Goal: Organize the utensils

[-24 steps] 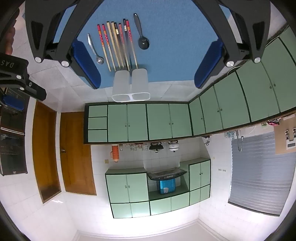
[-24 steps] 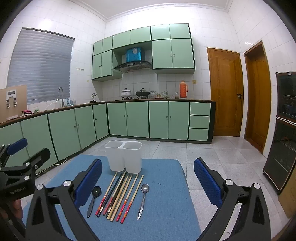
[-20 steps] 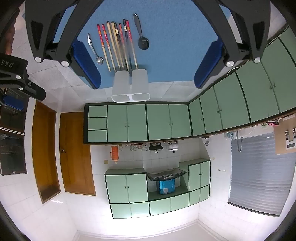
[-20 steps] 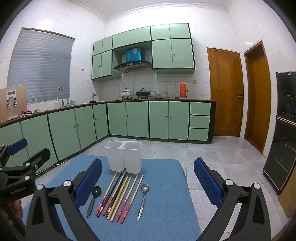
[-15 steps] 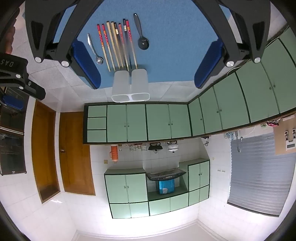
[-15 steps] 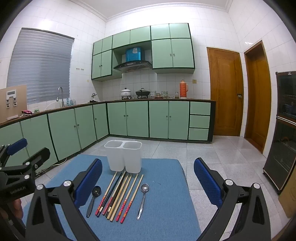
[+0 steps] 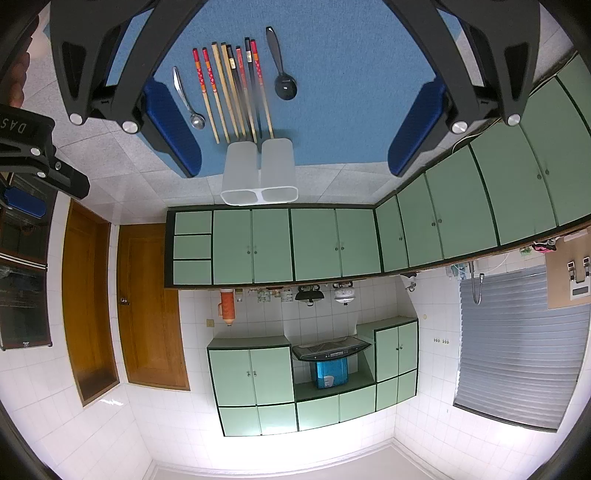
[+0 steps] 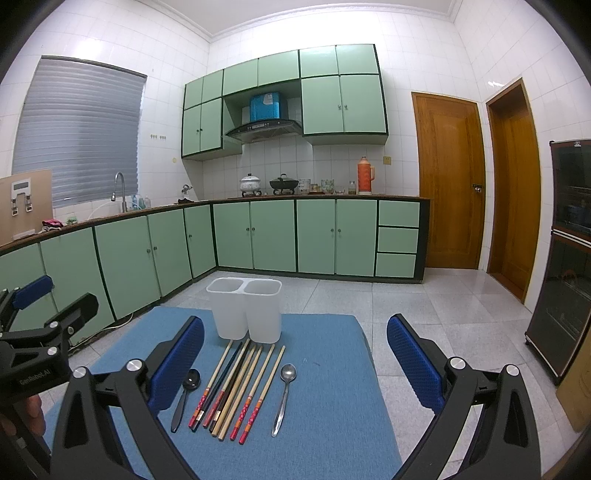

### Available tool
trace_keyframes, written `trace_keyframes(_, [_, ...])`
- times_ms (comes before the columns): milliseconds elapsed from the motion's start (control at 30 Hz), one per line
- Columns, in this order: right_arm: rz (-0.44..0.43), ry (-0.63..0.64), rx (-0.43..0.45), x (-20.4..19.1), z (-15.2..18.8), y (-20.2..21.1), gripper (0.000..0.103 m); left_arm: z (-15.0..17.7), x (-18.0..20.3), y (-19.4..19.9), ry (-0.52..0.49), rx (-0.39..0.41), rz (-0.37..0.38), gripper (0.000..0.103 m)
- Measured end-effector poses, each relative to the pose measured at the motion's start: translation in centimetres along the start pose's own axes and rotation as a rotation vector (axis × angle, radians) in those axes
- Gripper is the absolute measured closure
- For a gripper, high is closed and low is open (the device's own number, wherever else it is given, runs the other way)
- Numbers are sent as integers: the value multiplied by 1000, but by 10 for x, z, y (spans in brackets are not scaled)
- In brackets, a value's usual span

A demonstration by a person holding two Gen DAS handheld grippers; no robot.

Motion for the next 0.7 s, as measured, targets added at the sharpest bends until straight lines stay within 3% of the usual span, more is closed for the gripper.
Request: trace_keyframes(700, [-1,-1,-4,0,0,-1,6,1,2,0,1,-3,-4,5])
Point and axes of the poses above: each gripper's, at about its wrist camera, not at the fingertips, and y roughly against the way its jaws point, x to its right, z to its underside, the point moved 7 cm from there along -y, roughly the way its jaws point, and after that the axes turned 10 degrees about y, right-handed, at the moved point
